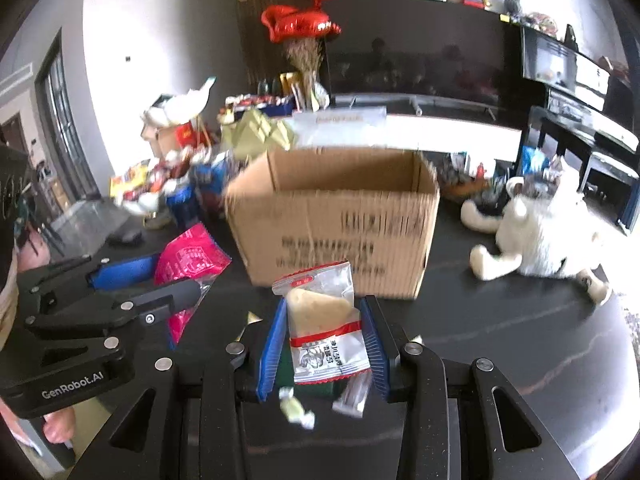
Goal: Organize snacks
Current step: 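Carry both packets over the box and open both grippers to drop them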
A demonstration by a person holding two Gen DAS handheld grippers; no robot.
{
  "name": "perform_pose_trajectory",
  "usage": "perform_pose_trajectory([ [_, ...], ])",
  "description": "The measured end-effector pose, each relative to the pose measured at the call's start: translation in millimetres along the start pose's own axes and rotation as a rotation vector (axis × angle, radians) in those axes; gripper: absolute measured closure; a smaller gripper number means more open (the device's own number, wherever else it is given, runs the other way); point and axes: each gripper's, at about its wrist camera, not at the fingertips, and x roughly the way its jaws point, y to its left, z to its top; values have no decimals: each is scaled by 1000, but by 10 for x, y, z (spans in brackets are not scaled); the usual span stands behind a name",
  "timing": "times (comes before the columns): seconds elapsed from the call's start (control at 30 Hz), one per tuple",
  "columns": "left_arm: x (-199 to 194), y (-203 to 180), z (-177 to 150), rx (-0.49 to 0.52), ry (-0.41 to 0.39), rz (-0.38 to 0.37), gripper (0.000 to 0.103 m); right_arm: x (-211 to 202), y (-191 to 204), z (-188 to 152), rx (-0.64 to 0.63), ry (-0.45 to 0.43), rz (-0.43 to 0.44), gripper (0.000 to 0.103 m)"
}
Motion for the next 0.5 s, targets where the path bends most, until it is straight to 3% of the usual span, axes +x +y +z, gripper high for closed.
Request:
perform_pose_trajectory([
  [0.5, 263, 207, 782, 4, -22, 19, 58, 205, -86, 799, -28, -66, -33, 64],
])
